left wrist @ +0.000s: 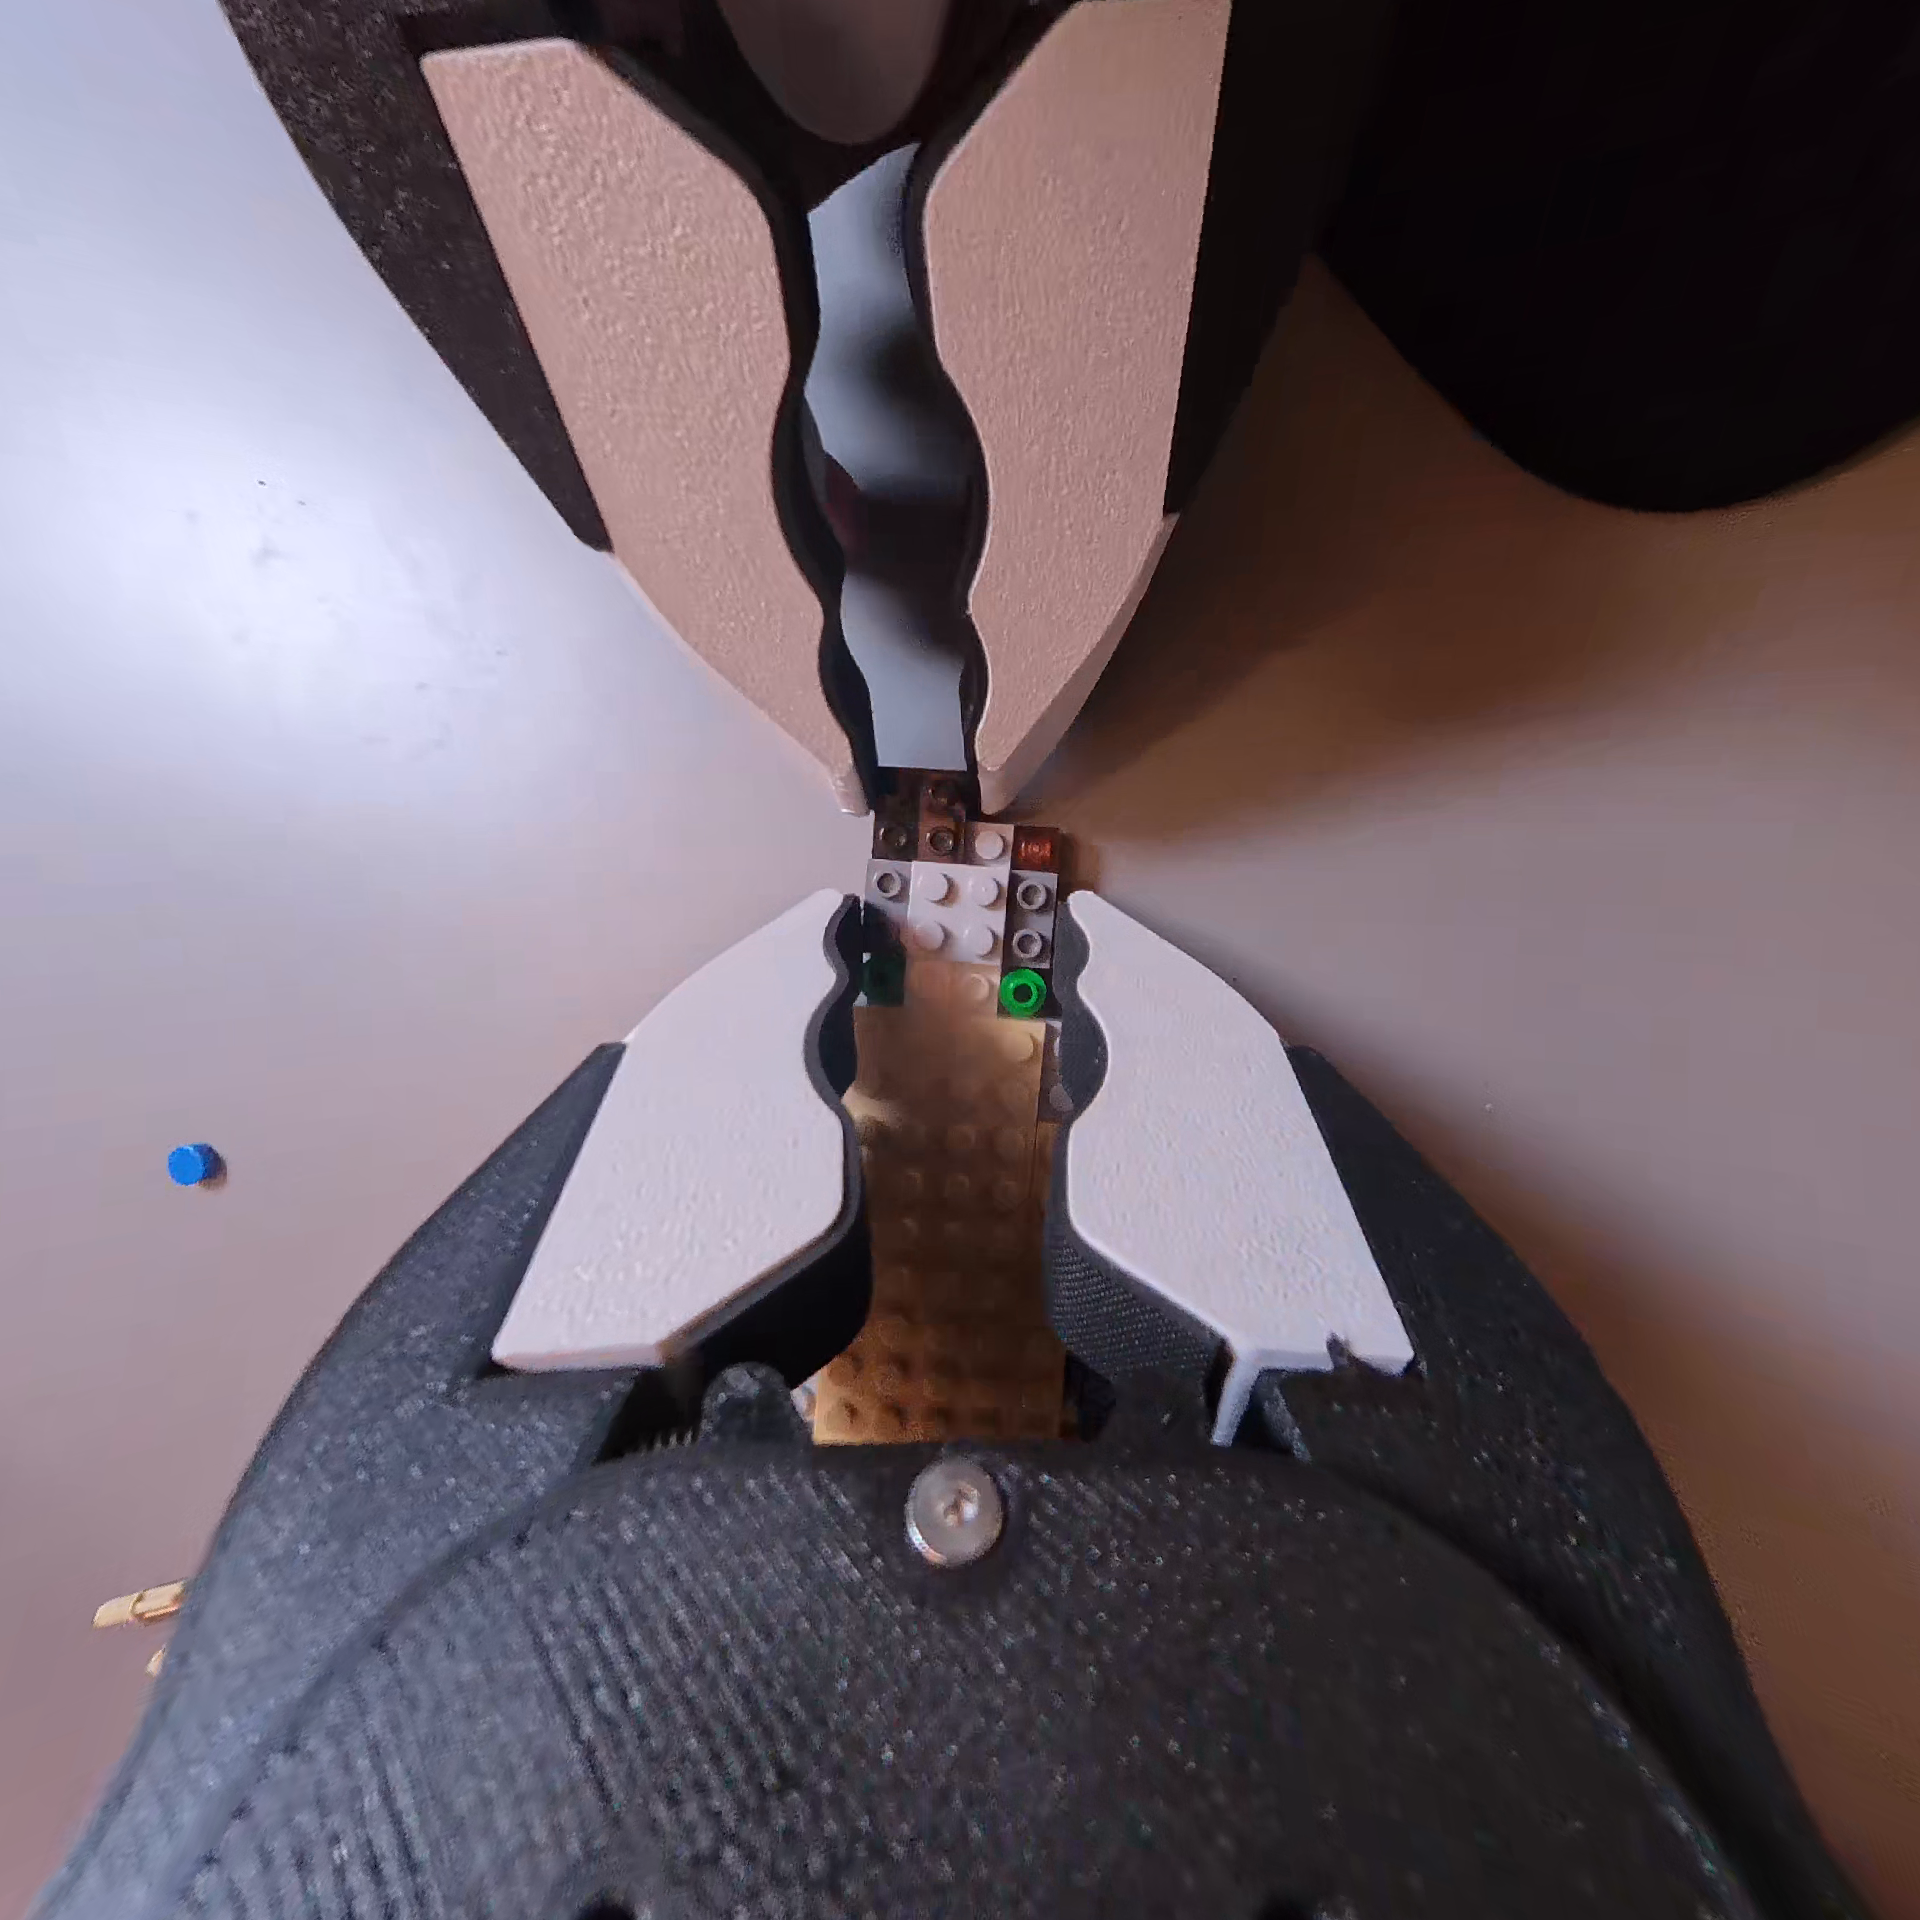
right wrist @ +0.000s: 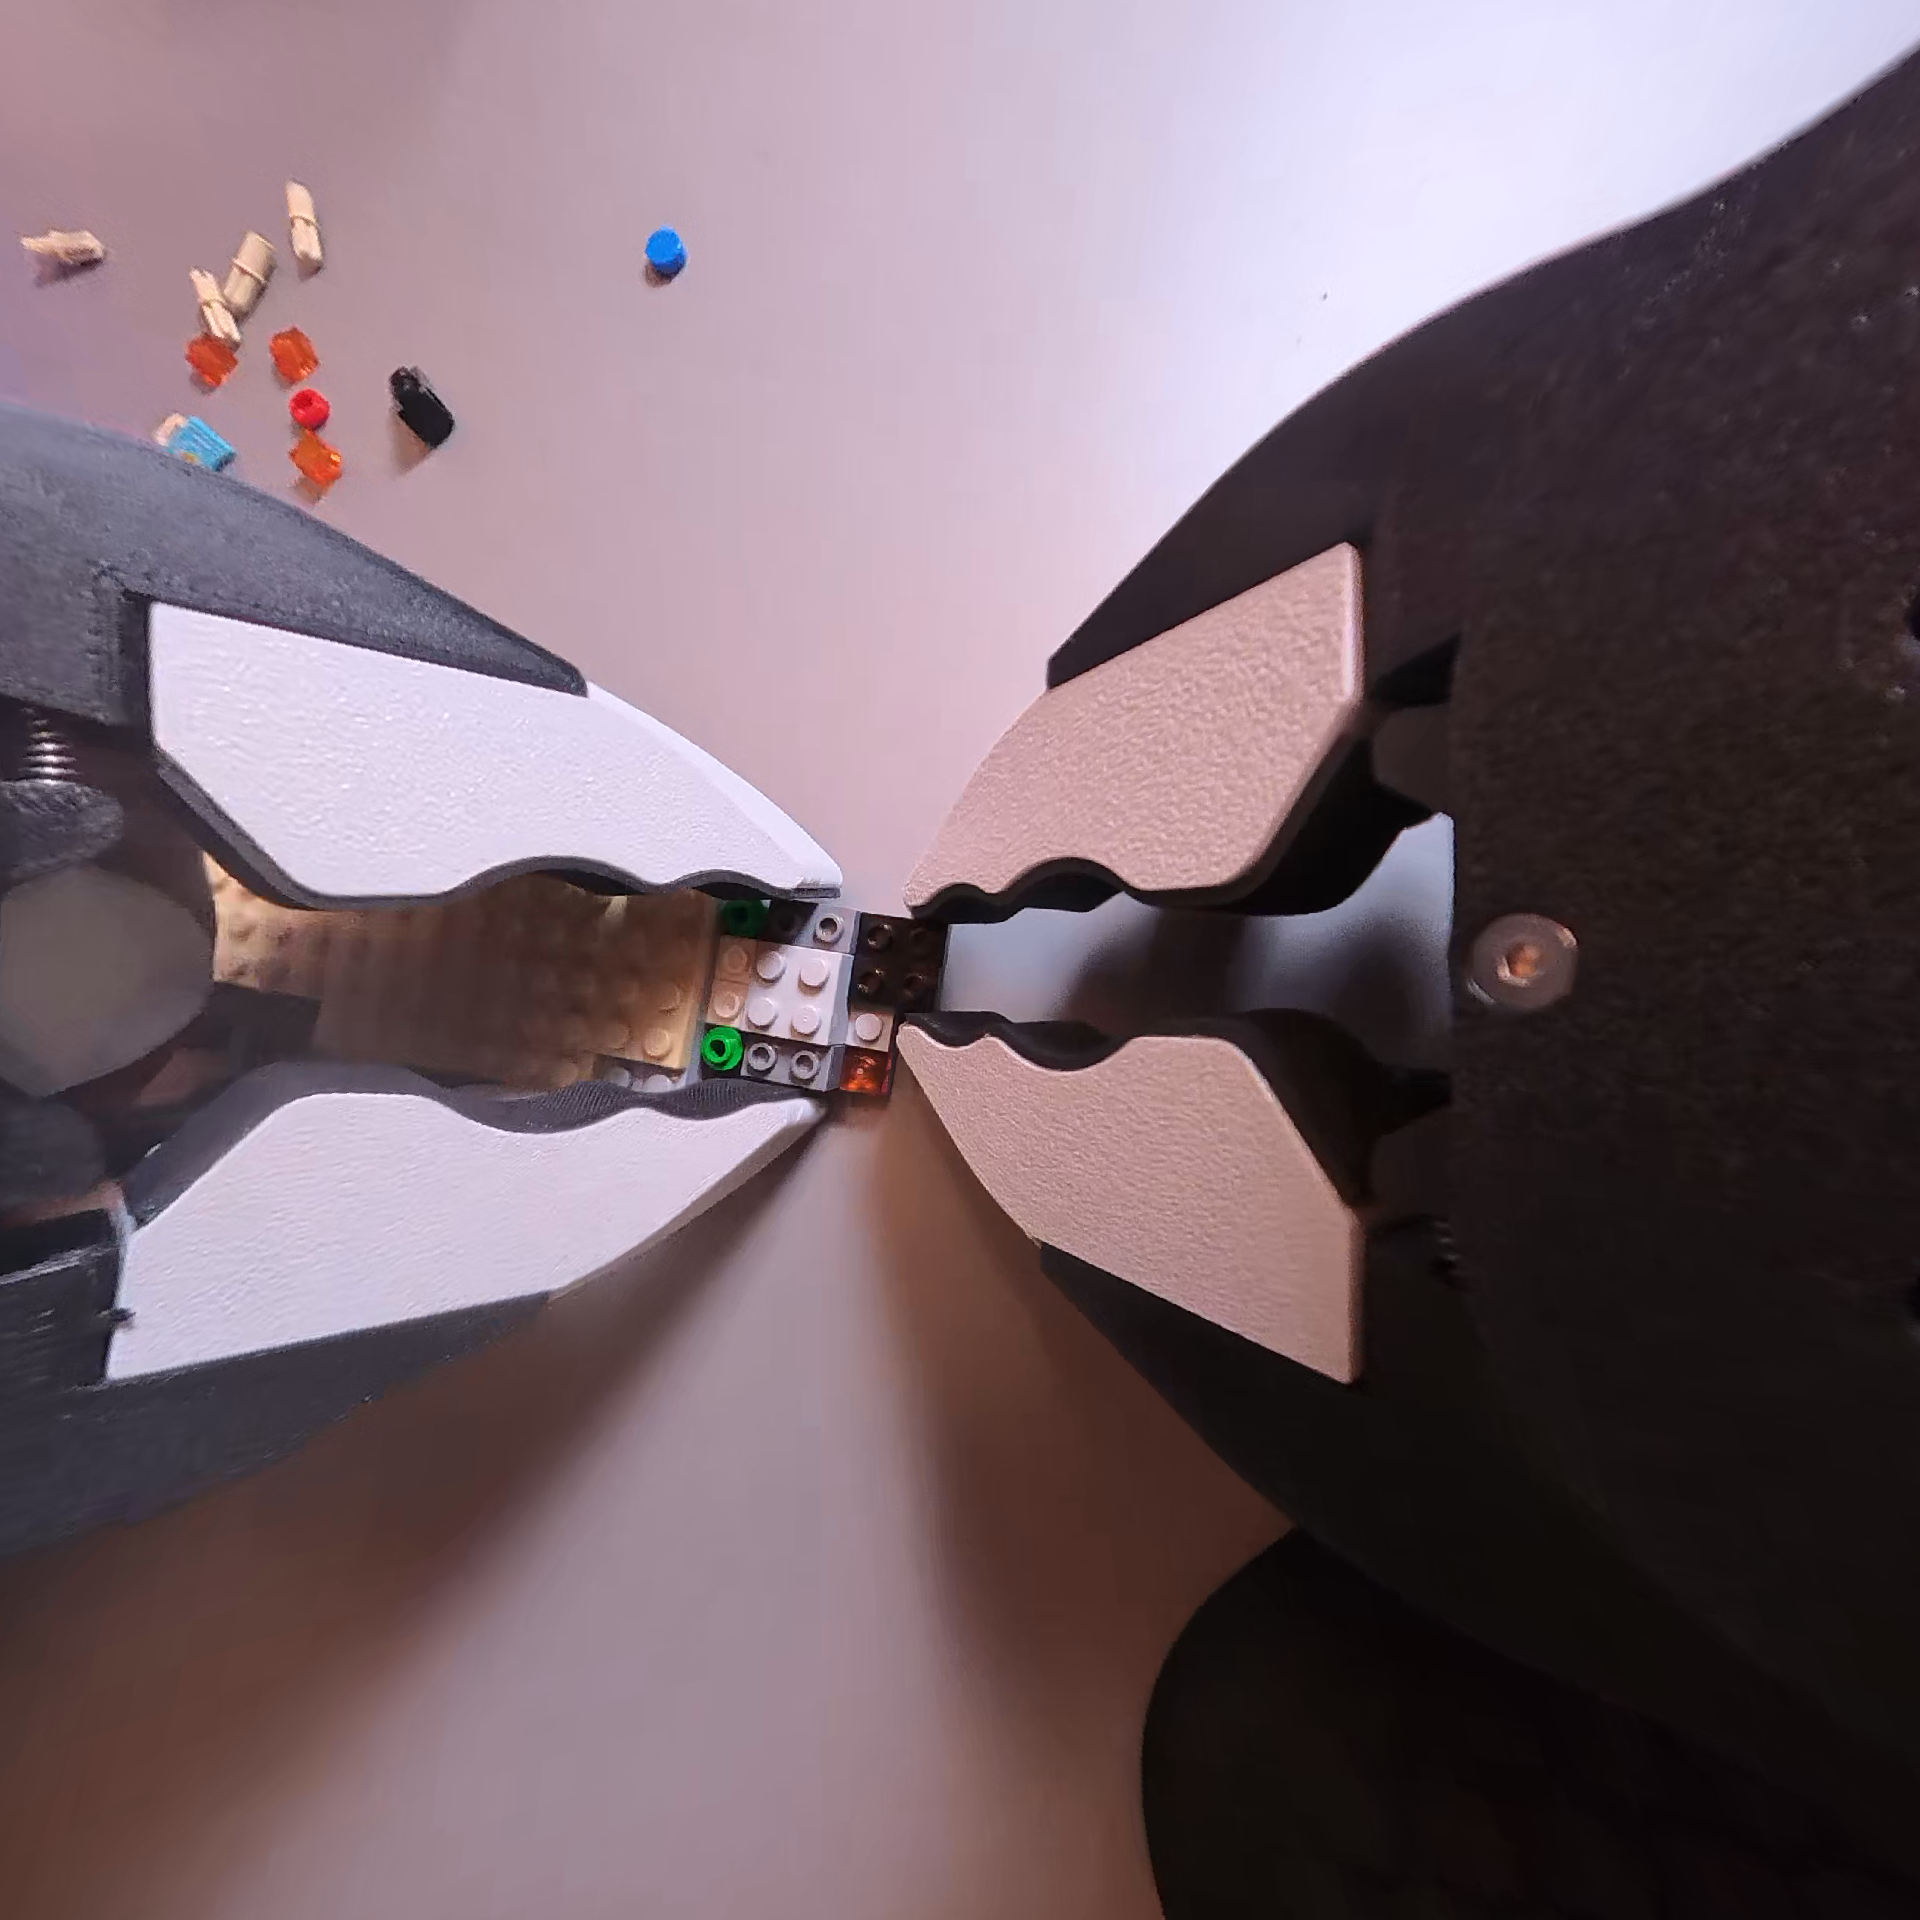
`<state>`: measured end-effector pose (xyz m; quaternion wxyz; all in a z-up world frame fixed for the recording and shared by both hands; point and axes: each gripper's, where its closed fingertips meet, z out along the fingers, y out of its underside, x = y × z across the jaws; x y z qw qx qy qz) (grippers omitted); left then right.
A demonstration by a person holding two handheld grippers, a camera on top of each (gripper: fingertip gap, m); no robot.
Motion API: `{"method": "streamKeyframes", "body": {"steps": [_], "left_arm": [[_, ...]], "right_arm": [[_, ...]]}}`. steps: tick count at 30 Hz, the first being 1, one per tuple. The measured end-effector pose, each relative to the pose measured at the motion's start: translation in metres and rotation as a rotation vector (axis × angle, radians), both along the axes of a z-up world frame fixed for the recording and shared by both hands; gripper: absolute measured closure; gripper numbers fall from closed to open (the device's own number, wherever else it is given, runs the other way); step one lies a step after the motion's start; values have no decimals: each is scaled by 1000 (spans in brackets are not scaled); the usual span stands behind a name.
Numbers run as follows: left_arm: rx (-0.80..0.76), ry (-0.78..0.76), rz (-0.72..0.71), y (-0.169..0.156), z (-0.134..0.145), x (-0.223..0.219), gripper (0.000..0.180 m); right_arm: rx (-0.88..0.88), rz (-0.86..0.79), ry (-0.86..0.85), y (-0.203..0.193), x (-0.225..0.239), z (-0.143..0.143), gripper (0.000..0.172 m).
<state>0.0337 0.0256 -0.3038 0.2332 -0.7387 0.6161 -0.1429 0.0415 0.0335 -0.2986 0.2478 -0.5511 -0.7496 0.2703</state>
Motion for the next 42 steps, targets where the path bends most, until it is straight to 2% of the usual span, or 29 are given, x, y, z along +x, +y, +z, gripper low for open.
{"method": "streamKeyframes", "body": {"steps": [11, 17, 21, 22, 24, 25, 26, 29, 30, 32, 38, 42], "left_arm": [[51, -19, -36, 1, 2, 4, 144], [48, -2, -46, 0, 1, 3, 144], [37, 6, -45, 0, 1, 4, 144], [34, 7, -48, 0, 0, 4, 145], [-6, 14, -41, -2, 0, 1, 146], [0, 21, -47, -3, 0, 0, 145], [17, 12, -50, -2, 0, 1, 146], [32, 3, -31, 0, 1, 1, 145], [37, -6, -28, 1, 2, 1, 145], [38, -53, -11, 1, 8, 1, 145], [1, -331, 80, 8, 49, 4, 144], [145, -320, 12, 2, 61, 4, 145]], "right_arm": [[-78, -44, 51, 1, 5, 6, 156], [16, -31, 51, -1, 5, 5, 156], [-8, -40, 61, 0, 5, 6, 157], [-22, -43, 85, 1, 5, 10, 157], [-60, -83, 216, 9, 3, 47, 156], [6, -102, 226, 18, 7, 57, 157], [64, -105, 202, 22, 11, 55, 156], [-2, -101, 174, 13, 15, 32, 156], [-20, -108, 178, 15, 17, 33, 156], [-29, -120, 200, 20, 18, 41, 156], [-24, -106, 264, 16, 13, 47, 156], [-80, -97, 250, 5, 6, 42, 156]]}}
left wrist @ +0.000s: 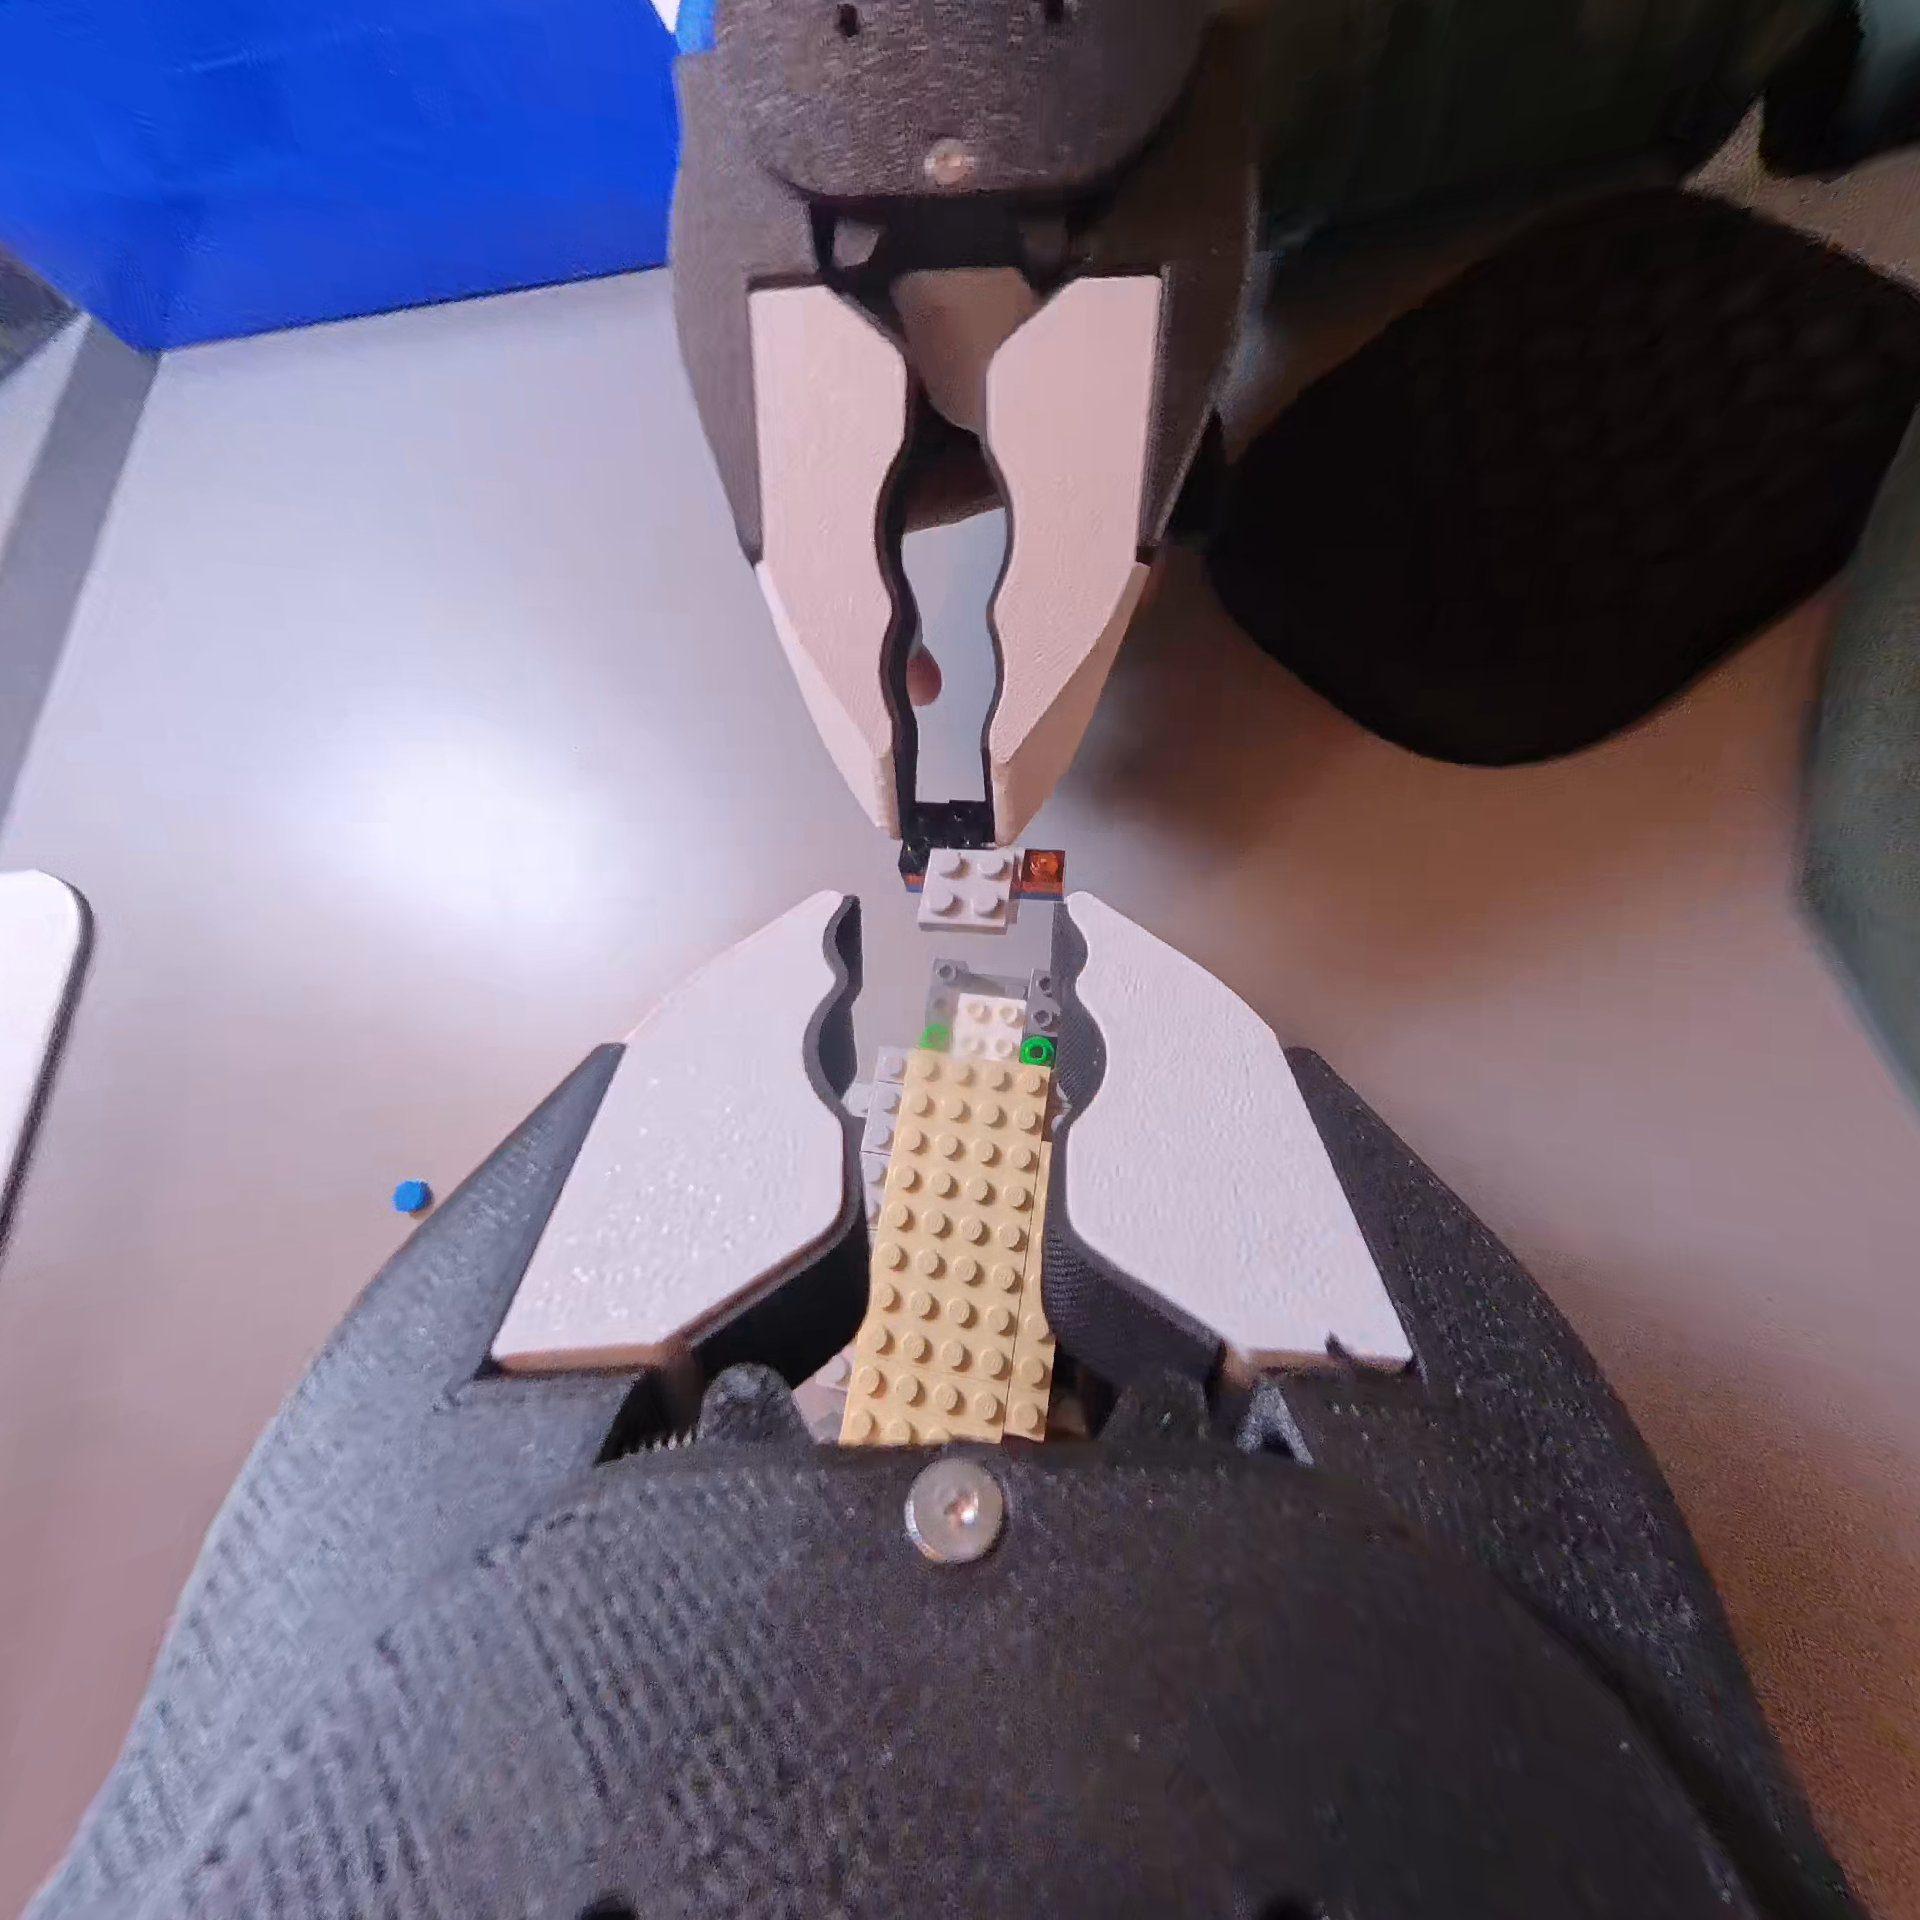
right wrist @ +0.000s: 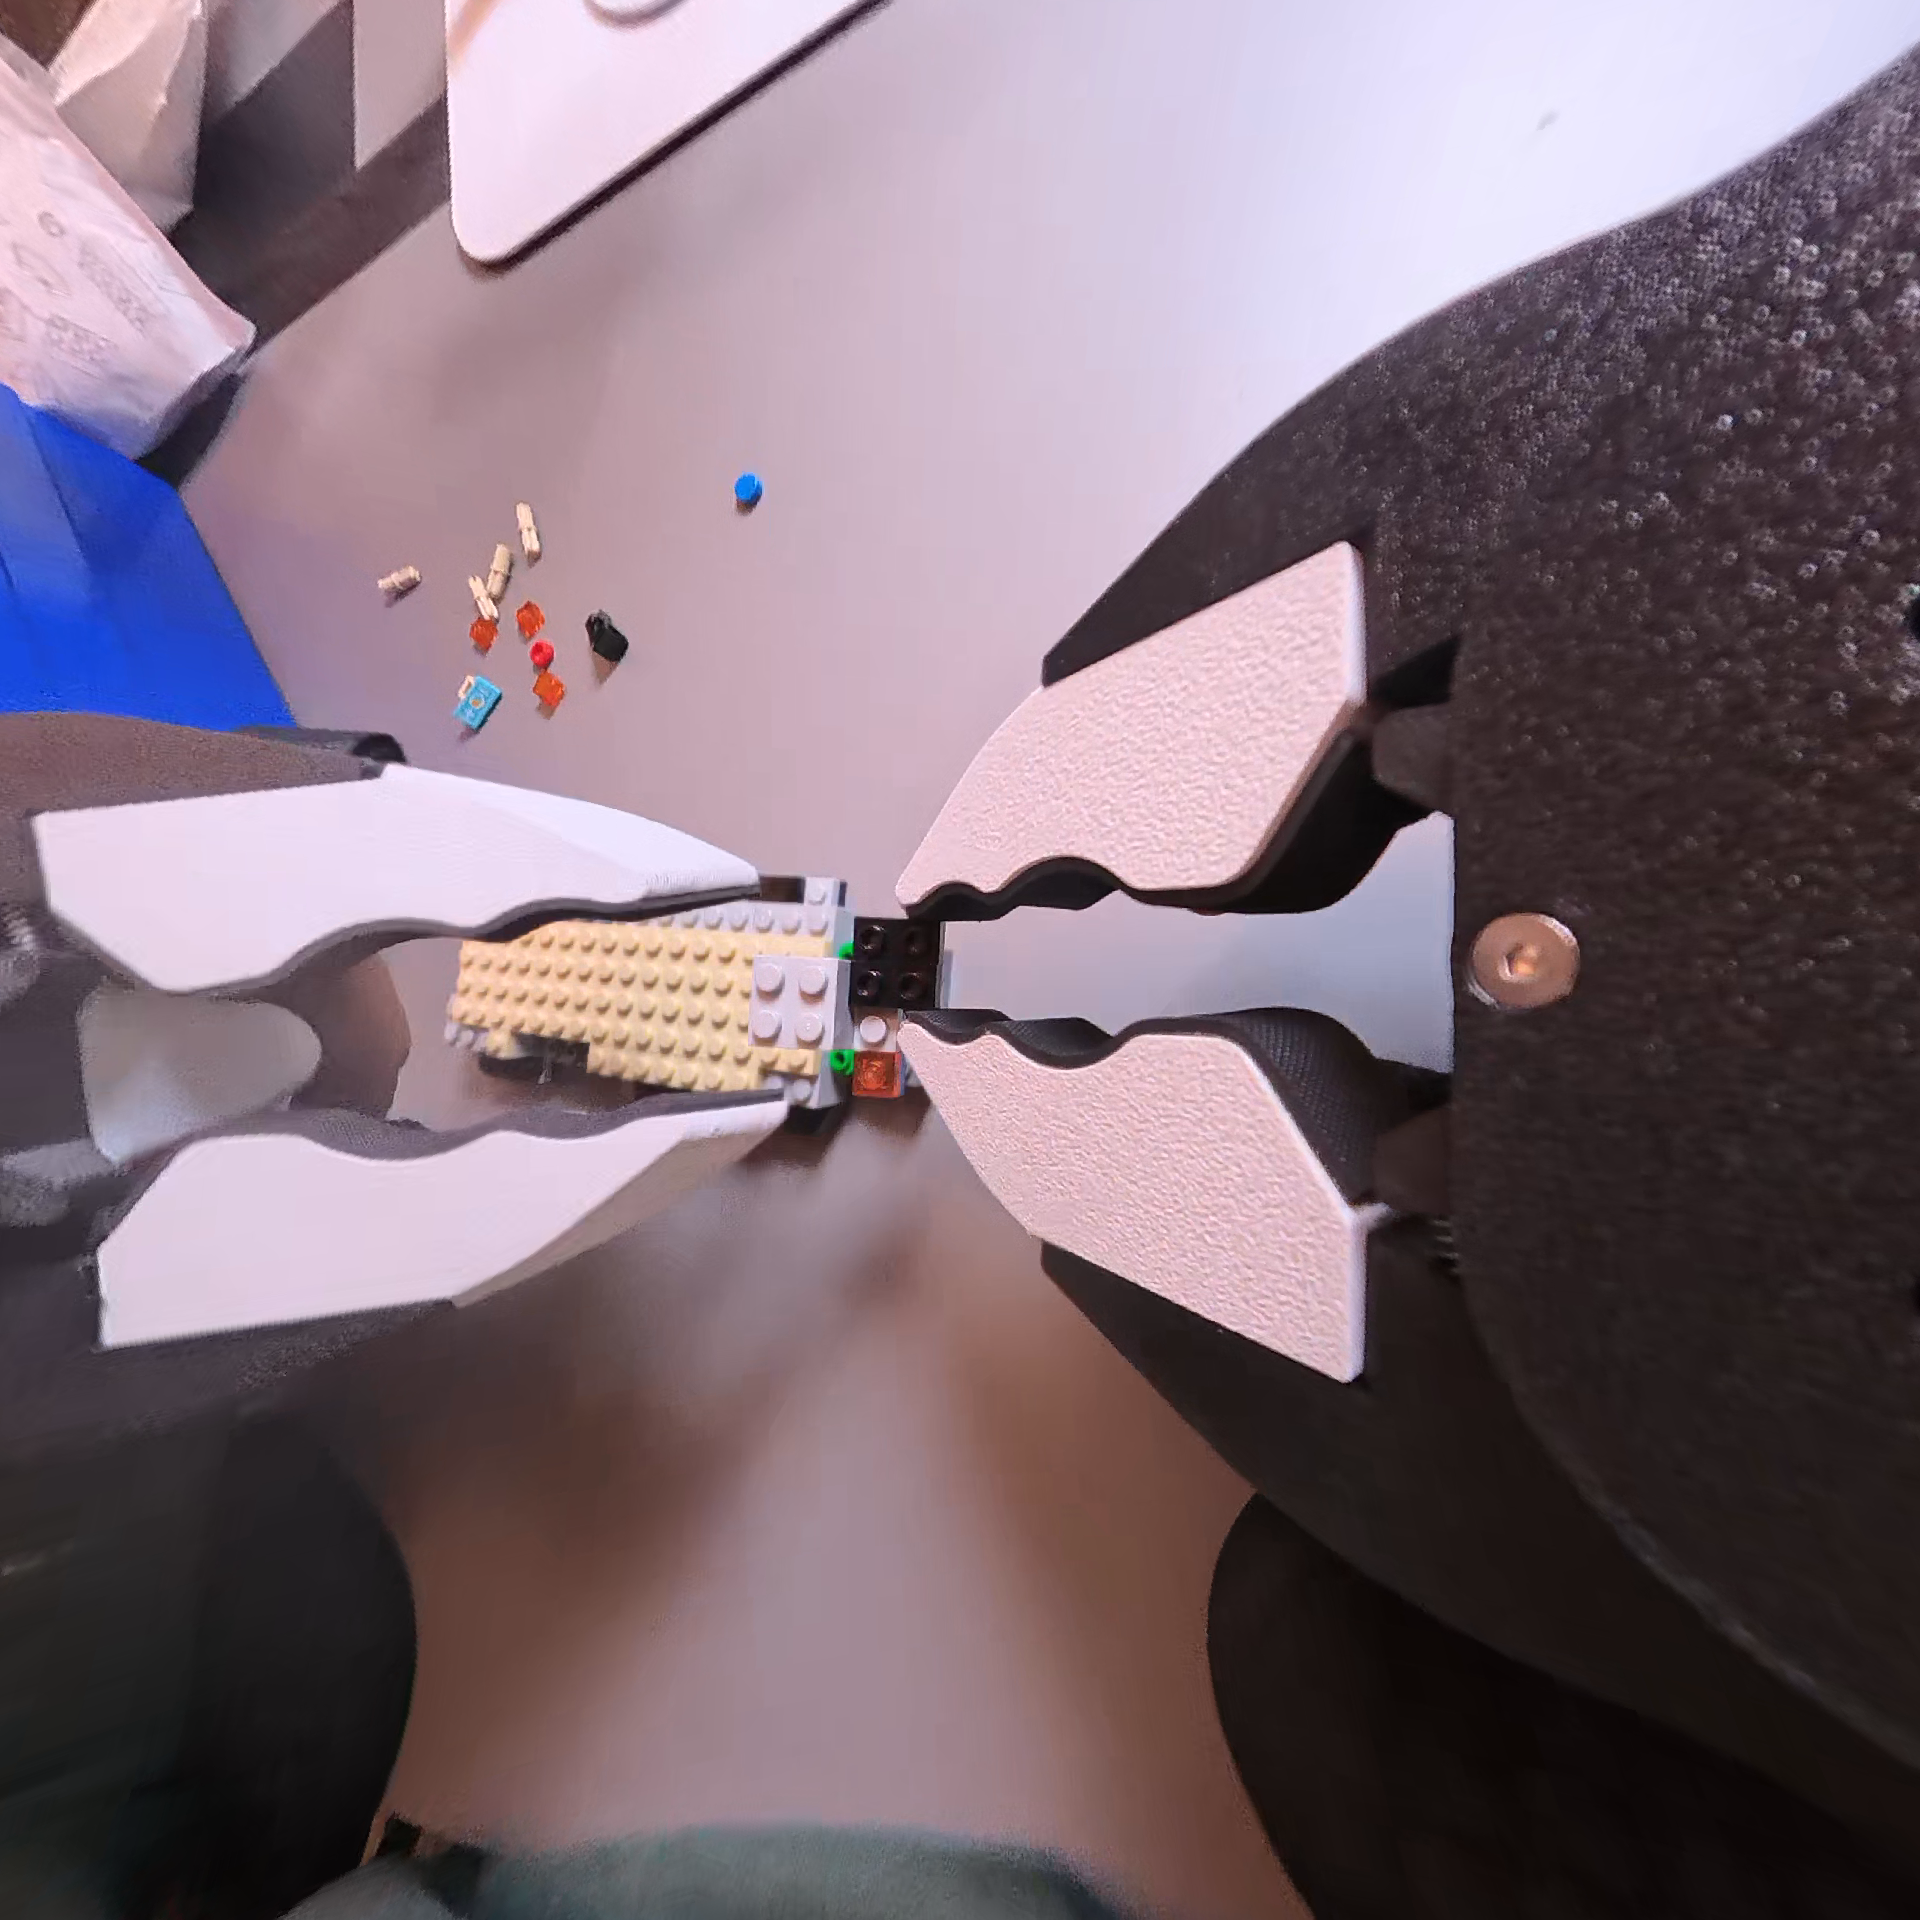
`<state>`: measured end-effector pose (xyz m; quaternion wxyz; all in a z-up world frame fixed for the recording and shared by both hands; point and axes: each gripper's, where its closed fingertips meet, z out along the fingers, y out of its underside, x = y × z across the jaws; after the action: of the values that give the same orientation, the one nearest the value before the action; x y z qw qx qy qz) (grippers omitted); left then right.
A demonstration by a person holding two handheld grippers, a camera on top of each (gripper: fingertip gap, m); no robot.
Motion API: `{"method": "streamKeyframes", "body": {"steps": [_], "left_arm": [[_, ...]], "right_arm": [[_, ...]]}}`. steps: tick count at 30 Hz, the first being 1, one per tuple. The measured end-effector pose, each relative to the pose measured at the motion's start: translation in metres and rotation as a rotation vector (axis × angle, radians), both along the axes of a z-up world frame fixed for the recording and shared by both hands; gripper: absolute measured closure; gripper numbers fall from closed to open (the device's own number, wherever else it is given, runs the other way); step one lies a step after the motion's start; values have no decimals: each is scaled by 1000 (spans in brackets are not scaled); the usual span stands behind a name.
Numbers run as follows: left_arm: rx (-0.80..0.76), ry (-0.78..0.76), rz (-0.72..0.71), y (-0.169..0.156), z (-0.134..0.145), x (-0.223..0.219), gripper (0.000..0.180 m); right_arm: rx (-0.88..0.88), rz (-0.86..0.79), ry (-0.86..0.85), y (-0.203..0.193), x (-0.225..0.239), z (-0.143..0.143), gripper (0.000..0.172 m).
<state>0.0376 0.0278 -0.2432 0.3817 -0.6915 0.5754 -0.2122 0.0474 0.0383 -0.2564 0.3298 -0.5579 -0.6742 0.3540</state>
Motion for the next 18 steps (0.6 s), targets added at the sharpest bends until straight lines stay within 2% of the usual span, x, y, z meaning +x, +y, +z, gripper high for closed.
{"method": "streamKeyframes", "body": {"steps": [4, 7, 10, 12, 15, 18], "left_arm": [[109, 57, -90, -18, -1, 4, 152], [200, 85, -134, -27, 2, 4, 160], [196, 39, -126, -33, 7, 3, 161], [162, -48, -105, -34, 16, 0, 163], [44, -189, -86, -35, 25, -5, 164], [-28, -250, -92, -39, 23, -7, 164]], "right_arm": [[-202, 36, 3, -17, -6, 4, 156], [-434, 62, -13, -29, -6, 6, 156], [-614, 83, 32, -34, -7, 15, 156], [-633, 105, 90, -34, -8, 25, 156], [-496, 132, 160, -36, -9, 34, 156], [-422, 139, 152, -40, -10, 32, 156]]}}
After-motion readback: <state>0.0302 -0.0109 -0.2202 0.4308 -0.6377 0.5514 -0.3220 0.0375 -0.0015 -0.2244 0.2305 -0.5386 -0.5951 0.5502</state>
